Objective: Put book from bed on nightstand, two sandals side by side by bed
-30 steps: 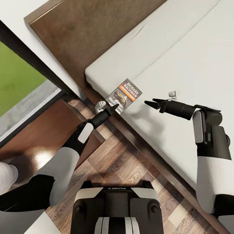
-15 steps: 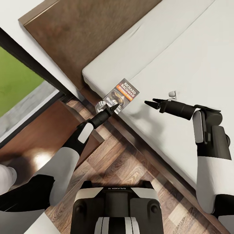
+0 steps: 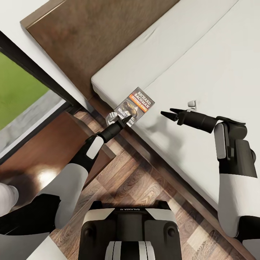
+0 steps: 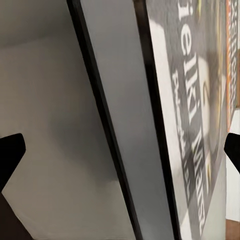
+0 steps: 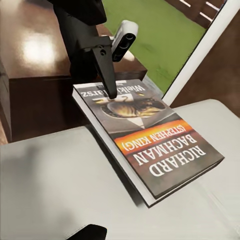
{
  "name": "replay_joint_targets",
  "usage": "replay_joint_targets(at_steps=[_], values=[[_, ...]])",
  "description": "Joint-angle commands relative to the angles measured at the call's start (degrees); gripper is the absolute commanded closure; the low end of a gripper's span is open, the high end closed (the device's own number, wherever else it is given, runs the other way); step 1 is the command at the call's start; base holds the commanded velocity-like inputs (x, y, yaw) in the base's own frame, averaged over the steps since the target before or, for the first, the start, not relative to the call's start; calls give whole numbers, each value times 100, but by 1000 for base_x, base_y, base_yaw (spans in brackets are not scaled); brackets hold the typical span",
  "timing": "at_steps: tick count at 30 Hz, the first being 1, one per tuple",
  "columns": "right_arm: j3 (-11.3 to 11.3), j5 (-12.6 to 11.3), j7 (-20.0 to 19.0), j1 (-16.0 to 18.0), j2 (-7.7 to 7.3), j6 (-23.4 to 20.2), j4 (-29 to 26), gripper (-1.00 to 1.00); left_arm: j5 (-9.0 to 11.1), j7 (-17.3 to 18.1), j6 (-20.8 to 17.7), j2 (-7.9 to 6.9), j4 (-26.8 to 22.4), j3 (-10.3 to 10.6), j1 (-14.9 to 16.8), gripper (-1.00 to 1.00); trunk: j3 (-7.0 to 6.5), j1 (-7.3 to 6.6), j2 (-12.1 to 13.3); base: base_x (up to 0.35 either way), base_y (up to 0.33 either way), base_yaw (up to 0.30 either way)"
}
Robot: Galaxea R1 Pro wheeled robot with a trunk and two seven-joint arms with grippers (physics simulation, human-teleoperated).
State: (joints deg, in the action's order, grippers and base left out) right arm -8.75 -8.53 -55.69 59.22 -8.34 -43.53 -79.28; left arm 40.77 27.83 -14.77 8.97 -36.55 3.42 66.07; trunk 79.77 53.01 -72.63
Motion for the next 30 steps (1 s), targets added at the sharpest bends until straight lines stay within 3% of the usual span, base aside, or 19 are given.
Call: replay_joint_targets(at_steps=[1,2,23,30], values=[[-5,-17,-10,2,-1,-25,0,-100,61,3,-52,0,-2,1,0,-100,2,0,-2,0,0,0],[-6,-17,-11,2,-1,-21,0,-100,62,3,-52,0,-2,1,1,100,2,0,-2,0,0,0],[-12,-17,-12,2,-1,-16,0,-100,71,77,161,-32,-26,-25,2,100,2,0,-2,0,0,0],[-12,-17,-12,2,-1,-16,0,-100,72,98,427,-38,-53,-26,-4,100,2,0,-2,0,0,0]])
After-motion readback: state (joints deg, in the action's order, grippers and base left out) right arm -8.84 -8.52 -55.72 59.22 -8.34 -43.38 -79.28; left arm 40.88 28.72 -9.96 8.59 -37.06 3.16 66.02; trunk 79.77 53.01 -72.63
